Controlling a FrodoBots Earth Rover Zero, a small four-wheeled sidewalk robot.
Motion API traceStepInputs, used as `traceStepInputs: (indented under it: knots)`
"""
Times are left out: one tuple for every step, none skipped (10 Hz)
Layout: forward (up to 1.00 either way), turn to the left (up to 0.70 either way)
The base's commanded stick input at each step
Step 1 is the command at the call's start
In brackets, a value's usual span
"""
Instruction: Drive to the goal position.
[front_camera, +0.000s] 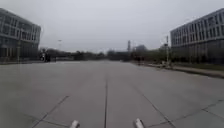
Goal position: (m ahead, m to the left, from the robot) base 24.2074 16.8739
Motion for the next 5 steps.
traceStepInputs:
  knots:
    - [1.00, 0.38]
    - [1.00, 0.26]
    - [1.00, 0.15]
    - [1.00, 0.03]
    - [1.00, 0.02]
